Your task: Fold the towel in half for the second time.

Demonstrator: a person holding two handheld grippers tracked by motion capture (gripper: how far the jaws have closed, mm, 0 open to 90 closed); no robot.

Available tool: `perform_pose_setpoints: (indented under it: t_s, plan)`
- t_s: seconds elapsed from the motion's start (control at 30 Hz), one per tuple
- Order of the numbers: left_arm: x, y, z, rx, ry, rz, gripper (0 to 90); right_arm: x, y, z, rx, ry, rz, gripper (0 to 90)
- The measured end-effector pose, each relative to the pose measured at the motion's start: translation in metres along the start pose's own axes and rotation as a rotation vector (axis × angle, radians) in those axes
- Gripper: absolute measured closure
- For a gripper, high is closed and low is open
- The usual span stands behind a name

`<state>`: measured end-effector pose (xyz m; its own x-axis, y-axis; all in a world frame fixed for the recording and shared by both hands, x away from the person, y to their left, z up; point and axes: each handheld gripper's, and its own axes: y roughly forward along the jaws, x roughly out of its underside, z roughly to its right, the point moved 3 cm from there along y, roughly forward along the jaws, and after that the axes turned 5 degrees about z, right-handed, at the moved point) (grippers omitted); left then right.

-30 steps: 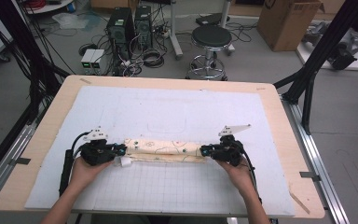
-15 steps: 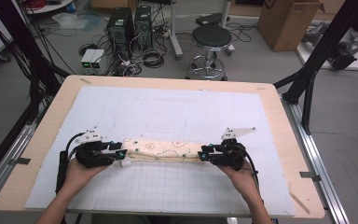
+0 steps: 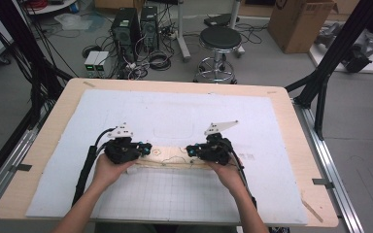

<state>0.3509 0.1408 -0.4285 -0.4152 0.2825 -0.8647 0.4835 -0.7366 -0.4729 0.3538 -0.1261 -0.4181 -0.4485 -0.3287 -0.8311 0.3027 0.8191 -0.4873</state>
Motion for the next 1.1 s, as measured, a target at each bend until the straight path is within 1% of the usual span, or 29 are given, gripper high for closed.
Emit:
perform_pose_setpoints:
  t_s: [0.03, 0.17, 0.23, 0.27, 0.3, 0.33, 0.43, 0.5, 0.53, 0.6, 0.63, 0.73, 0.77, 0.8, 0.9, 1.0, 1.07, 1.1]
  plan:
    - [0.0, 0.003, 0.0, 0.0, 0.009, -0.013, 85.1, -0.001, 0.005, 0.001, -0.005, -0.007, -0.011, 86.9]
    - [0.004, 0.014, 0.004, 0.022, 0.022, -0.058, 86.3, 0.001, 0.022, 0.002, -0.017, 0.0, -0.051, 87.5]
    - [0.008, 0.019, 0.006, 0.033, 0.035, -0.096, 86.7, 0.003, 0.029, 0.0, -0.025, 0.005, -0.08, 87.5]
    - [0.01, 0.021, 0.007, 0.033, 0.047, -0.115, 86.9, 0.004, 0.032, 0.0, -0.023, -0.005, -0.089, 87.5]
    - [0.011, 0.021, 0.008, 0.033, 0.058, -0.131, 86.9, 0.006, 0.034, -0.002, -0.022, -0.003, -0.111, 87.5]
    - [0.012, 0.022, 0.009, 0.032, 0.063, -0.138, 86.9, 0.007, 0.037, -0.002, -0.019, -0.013, -0.123, 87.5]
    - [0.016, 0.022, 0.01, 0.028, 0.068, -0.153, 87.0, 0.011, 0.041, -0.003, -0.013, -0.018, -0.16, 87.3]
    - [0.021, 0.021, 0.009, 0.027, 0.08, -0.182, 86.9, 0.014, 0.043, -0.004, -0.005, -0.025, -0.188, 87.2]
    - [0.021, 0.02, 0.008, 0.025, 0.072, -0.169, 86.9, 0.016, 0.043, -0.005, 0.001, -0.031, -0.2, 87.2]
    - [0.021, 0.018, 0.007, 0.017, 0.073, -0.173, 86.8, 0.017, 0.043, -0.004, 0.008, -0.041, -0.2, 87.2]
    - [0.022, 0.017, 0.007, 0.017, 0.078, -0.174, 86.8, 0.018, 0.043, -0.004, 0.005, -0.032, -0.205, 87.2]
    - [0.022, 0.015, 0.006, 0.013, 0.074, -0.166, 86.1, 0.021, 0.04, -0.002, 0.017, -0.041, -0.204, 87.0]
    - [0.022, 0.013, 0.005, 0.012, 0.079, -0.167, 85.9, 0.022, 0.038, -0.002, 0.021, -0.035, -0.202, 86.9]
    - [0.023, 0.011, 0.004, 0.011, 0.075, -0.17, 85.5, 0.023, 0.036, -0.001, 0.027, -0.043, -0.198, 86.9]
    - [0.025, 0.007, -0.001, 0.009, 0.068, -0.17, 84.2, 0.027, 0.029, 0.003, 0.032, -0.044, -0.194, 86.5]
    - [0.027, 0.0, -0.005, -0.005, 0.06, -0.165, 83.8, 0.031, 0.019, 0.007, 0.046, -0.036, -0.186, 86.0]
    - [0.028, -0.005, -0.009, -0.018, 0.063, -0.169, 83.6, 0.034, 0.014, 0.009, 0.054, -0.04, -0.183, 85.2]
    - [0.029, -0.007, -0.011, -0.022, 0.058, -0.166, 83.6, 0.035, 0.011, 0.011, 0.06, -0.045, -0.179, 84.7]
